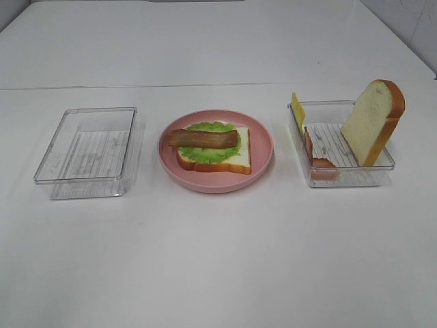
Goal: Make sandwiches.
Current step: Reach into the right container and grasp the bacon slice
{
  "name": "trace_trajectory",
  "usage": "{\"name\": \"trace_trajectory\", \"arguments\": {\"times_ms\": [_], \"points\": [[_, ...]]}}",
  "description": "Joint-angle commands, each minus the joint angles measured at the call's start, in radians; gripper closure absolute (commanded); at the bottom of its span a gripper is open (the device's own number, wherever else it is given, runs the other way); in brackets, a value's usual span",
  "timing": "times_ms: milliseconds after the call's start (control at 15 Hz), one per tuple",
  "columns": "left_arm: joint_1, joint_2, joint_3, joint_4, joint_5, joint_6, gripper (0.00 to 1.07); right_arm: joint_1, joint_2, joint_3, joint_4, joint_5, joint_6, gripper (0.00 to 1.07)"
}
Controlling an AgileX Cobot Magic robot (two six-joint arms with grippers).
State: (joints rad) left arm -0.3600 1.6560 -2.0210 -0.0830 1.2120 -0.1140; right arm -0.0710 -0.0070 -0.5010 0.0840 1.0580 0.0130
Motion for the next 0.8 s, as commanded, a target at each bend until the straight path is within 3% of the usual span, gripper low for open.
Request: {"name": "trace_trajectory", "arguments": {"times_ms": [67,133,200,467,600,667,800], "points": [[0.001,-0.145,0.080,0.006,0.078,-0.002,0.07,-0.007,-0.012,0.003,0.004,-0.005,-0.007,0.32],[0.001,-0.277,0.220,0.020,0.077,0.002,0.07,-0.007,-0.012,0.003,0.004,-0.005,-0.007,0.32],[0.001,-0.314,0.264,0.024,0.077,0.002,0.07,-0.007,-0.012,0.003,0.004,-0.005,-0.007,0.32],[0.001,-0.589,0.623,0.026,0.077,-0.005,0.07,-0.007,-0.012,0.003,0.004,-0.005,-0.007,0.32],[0.001,-0.699,0.754,0.026,0.074,-0.008,0.07,-0.007,-0.012,0.003,0.004,-0.005,-0.007,0.32],[0.001,-0.843,0.916,0.026,0.058,-0.011,0.07,-0.007,-0.012,0.003,0.004,-0.006,-0.007,0.32],[0.001,-0.964,1.037,0.027,0.057,-0.011,0.07,-0.007,-0.012,0.003,0.004,-0.006,-0.007,0.32]]}}
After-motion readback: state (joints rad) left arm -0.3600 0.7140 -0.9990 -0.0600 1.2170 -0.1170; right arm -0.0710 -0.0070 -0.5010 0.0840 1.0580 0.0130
